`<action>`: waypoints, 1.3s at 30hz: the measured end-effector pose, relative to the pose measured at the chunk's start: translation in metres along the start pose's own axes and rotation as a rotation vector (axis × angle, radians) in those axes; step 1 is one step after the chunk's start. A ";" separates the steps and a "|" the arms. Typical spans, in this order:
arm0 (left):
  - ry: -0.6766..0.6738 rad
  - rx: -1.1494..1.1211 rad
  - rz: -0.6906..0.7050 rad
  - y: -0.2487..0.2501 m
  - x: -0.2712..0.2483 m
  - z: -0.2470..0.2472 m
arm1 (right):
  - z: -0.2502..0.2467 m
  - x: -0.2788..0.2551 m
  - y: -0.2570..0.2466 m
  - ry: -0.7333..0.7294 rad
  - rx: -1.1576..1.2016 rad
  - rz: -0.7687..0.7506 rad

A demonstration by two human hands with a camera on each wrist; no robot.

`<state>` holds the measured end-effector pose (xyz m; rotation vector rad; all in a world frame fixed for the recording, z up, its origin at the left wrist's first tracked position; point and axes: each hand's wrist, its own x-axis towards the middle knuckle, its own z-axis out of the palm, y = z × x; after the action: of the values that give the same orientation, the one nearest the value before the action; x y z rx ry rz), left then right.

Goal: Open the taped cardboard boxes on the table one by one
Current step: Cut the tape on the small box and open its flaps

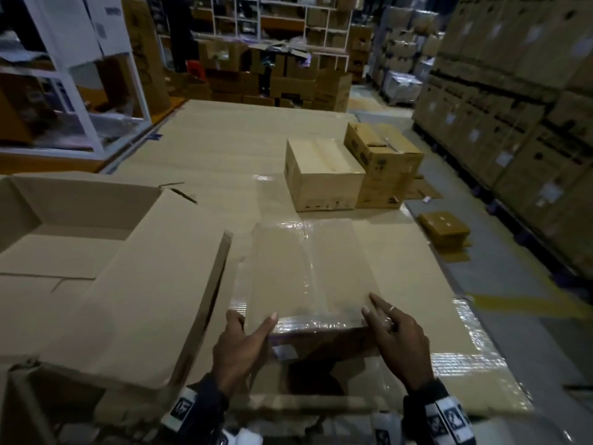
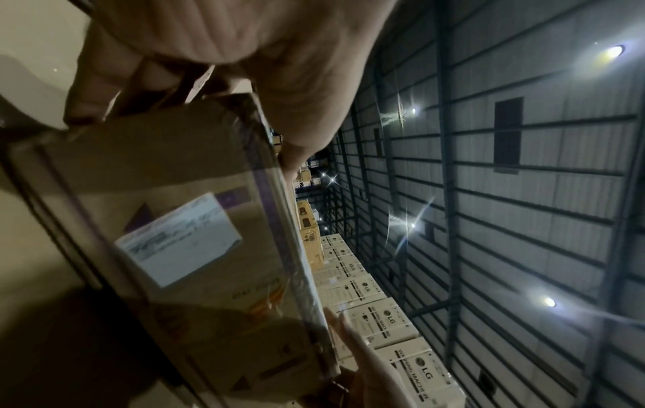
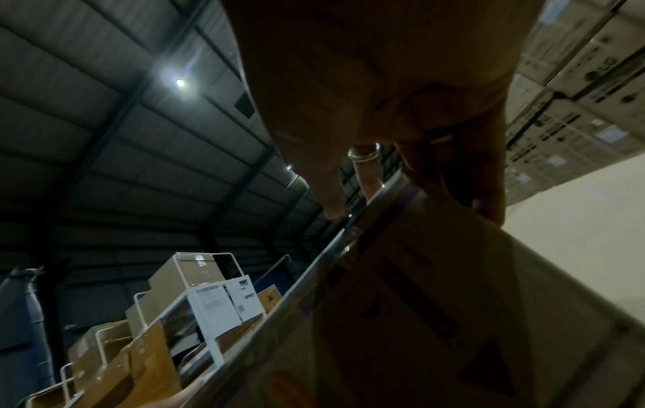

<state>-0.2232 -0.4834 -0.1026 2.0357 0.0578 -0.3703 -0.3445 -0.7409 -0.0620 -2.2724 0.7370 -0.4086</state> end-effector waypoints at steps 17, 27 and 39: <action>-0.038 0.010 0.248 -0.032 -0.044 0.002 | -0.008 -0.031 0.065 -0.110 0.057 -0.077; 0.048 0.182 0.332 -0.052 -0.069 0.002 | -0.012 -0.039 0.081 -0.192 0.064 -0.108; 0.048 0.337 0.245 -0.064 0.010 0.028 | 0.034 -0.001 0.100 -0.170 0.151 -0.031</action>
<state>-0.2333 -0.4787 -0.1719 2.3516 -0.2377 -0.1852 -0.3676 -0.7814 -0.1567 -2.1476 0.5655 -0.2720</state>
